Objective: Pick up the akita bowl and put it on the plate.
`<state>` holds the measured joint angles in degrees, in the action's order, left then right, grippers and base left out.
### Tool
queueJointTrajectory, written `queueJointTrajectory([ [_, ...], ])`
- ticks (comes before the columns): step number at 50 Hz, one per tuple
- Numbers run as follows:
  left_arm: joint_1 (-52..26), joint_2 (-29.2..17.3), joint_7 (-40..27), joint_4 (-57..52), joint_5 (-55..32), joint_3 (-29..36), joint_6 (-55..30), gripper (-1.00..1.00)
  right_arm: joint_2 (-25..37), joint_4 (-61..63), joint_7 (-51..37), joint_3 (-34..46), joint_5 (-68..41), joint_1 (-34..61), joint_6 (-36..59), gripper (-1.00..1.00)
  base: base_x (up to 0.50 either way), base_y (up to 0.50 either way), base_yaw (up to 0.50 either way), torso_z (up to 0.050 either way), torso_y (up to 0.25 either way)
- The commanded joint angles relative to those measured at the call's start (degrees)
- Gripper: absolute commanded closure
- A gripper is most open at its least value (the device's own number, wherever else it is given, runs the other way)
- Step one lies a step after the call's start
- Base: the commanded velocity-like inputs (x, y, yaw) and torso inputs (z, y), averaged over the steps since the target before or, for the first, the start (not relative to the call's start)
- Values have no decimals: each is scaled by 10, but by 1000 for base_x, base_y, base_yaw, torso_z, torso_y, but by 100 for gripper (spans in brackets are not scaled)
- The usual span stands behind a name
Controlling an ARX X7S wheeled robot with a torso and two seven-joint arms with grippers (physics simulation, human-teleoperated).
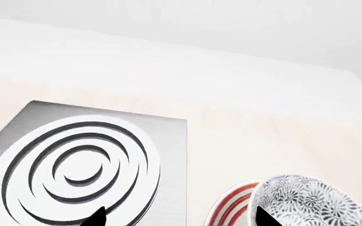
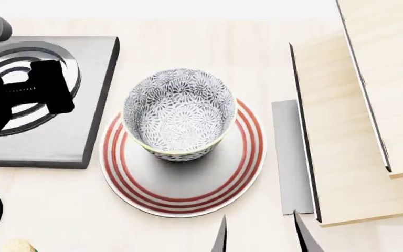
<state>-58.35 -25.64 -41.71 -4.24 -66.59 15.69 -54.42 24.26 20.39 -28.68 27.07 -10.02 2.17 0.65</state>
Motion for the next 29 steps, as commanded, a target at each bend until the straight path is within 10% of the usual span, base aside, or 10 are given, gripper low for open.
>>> queueJointTrajectory([
  [1, 16, -36, -26, -58, -23, -25, -10, -100, 23, 90, -21, -15, 8, 1, 49, -100, 0, 0, 0, 0, 0],
  [29, 140, -166, -135, -334, -128, -138, -13, -100, 95, 377, -80, -115, 1, 16, 228, -100, 0, 0, 0, 0, 0],
])
